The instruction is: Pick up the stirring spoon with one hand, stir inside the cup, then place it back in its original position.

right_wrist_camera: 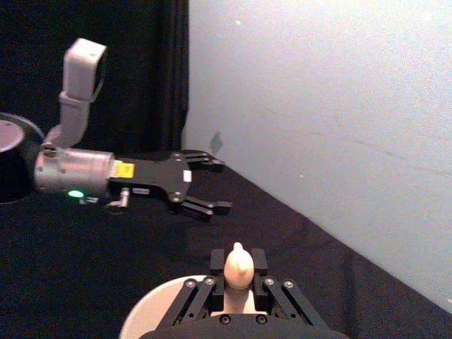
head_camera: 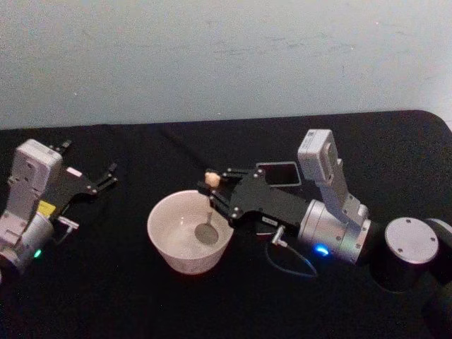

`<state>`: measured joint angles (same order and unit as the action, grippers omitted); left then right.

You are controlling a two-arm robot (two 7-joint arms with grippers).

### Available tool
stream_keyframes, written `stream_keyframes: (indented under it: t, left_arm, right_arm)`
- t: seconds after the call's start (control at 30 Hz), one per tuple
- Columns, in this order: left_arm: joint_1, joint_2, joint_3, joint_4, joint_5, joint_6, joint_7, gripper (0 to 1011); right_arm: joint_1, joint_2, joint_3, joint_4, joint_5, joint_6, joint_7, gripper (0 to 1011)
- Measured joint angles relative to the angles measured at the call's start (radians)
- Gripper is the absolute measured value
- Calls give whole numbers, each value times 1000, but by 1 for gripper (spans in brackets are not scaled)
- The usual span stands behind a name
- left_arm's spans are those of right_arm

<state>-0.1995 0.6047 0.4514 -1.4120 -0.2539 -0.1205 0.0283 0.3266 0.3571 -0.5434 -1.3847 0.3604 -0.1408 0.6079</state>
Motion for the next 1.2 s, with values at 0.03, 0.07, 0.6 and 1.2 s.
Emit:
stream_keyframes:
  t: [0.03,0.07,0.6,1.2]
  left_arm:
    - [0,0,0,0,0,0,0,1001]
    - [0,0,0,0,0,0,0,1001]
    - [0,0,0,0,0,0,0,1001]
    - [0,0,0,0,0,0,0,1001]
  right_arm:
    - [-2,2,-2,-4,2,1,3,214]
    - [-7,4,-6,-11,4,3,8,214]
    - [24,-47,-54,31,1,4,19,213]
    - [74,-84,-26,116,-25,-12,-31,213]
